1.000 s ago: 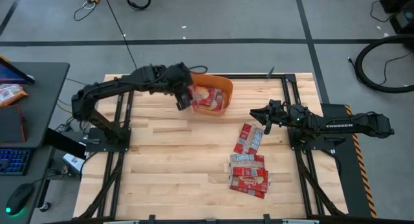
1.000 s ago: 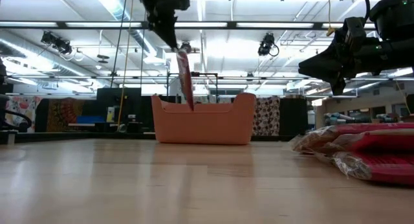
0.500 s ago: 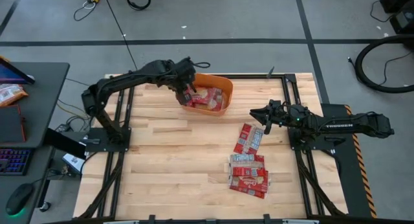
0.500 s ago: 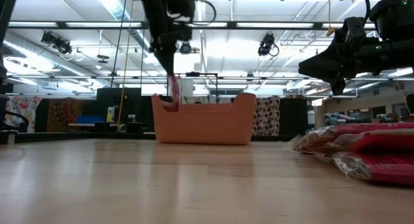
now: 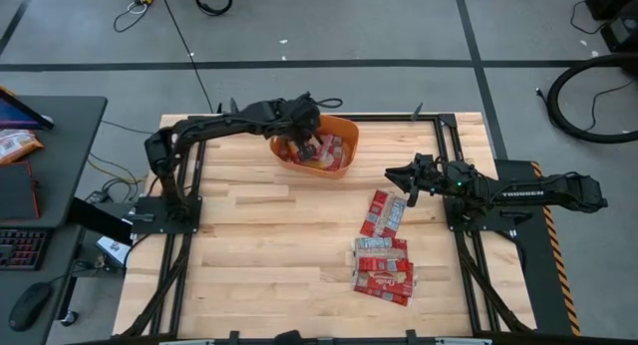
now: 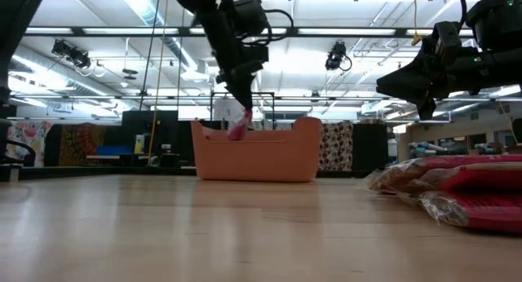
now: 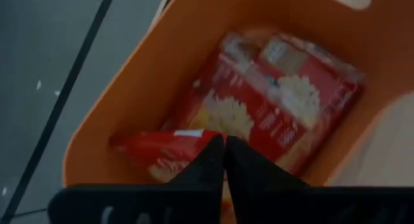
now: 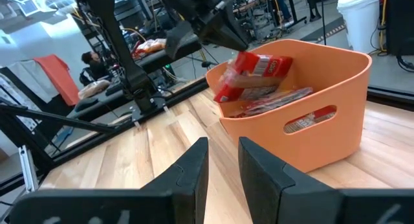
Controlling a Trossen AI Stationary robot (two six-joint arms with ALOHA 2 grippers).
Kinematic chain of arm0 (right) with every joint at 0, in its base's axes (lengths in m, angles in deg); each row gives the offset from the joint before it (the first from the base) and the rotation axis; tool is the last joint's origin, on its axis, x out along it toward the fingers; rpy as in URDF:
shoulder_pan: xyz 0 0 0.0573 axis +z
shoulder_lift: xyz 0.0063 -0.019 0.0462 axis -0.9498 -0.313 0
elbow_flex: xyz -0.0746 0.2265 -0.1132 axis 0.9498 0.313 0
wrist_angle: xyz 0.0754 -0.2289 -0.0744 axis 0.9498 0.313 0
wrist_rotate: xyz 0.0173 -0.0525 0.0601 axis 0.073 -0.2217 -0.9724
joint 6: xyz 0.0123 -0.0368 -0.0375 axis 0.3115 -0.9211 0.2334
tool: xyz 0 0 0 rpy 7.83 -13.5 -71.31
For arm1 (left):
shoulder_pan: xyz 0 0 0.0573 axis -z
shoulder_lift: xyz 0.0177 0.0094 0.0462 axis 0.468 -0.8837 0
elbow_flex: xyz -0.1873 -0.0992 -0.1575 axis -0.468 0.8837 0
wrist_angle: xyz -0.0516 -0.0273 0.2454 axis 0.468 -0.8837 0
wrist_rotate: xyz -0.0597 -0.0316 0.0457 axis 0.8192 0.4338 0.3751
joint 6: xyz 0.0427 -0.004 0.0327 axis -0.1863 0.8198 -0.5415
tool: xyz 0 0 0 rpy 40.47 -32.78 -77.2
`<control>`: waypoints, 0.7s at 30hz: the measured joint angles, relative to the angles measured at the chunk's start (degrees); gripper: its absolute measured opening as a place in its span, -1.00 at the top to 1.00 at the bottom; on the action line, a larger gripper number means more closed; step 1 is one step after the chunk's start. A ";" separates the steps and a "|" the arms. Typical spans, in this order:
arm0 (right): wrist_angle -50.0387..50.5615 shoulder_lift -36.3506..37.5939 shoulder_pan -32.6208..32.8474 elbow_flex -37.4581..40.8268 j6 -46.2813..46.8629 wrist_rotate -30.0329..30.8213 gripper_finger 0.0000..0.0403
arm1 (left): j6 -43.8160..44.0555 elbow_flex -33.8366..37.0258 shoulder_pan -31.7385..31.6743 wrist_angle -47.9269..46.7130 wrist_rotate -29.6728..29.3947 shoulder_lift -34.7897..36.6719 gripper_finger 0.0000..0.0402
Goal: Sort popcorn bags into baskets
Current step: Put the red popcorn bag into the orange bin
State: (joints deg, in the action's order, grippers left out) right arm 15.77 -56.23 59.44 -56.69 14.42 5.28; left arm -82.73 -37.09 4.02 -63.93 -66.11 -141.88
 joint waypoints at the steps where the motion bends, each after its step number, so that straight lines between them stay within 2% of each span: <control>1: 0.01 0.01 -0.01 0.00 -0.01 0.00 0.55 | 0.03 0.00 0.07 1.28 0.04 -0.54 0.88; 9: 0.00 0.00 -0.02 0.00 0.00 0.00 0.55 | 5.23 0.02 0.32 10.39 1.26 -3.51 0.85; 14: 0.02 -0.02 -0.02 0.00 0.00 0.00 0.55 | 5.27 0.00 0.98 13.79 3.33 -3.49 0.73; 16: -0.02 0.00 0.00 0.00 -0.02 0.00 0.55 | 2.02 0.00 1.61 13.96 7.70 -3.15 0.68; 19: 0.00 0.00 0.00 0.00 0.00 0.00 0.55 | -3.75 0.00 3.18 10.89 19.01 -2.97 0.63; 21: 0.02 0.01 -0.01 0.00 -0.01 0.00 0.55 | -6.24 0.01 5.14 9.60 24.47 -2.99 0.63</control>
State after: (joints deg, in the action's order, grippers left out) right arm 15.80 -56.22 59.43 -56.69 14.41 5.28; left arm -88.97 -37.08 9.15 -54.33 -41.64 -144.87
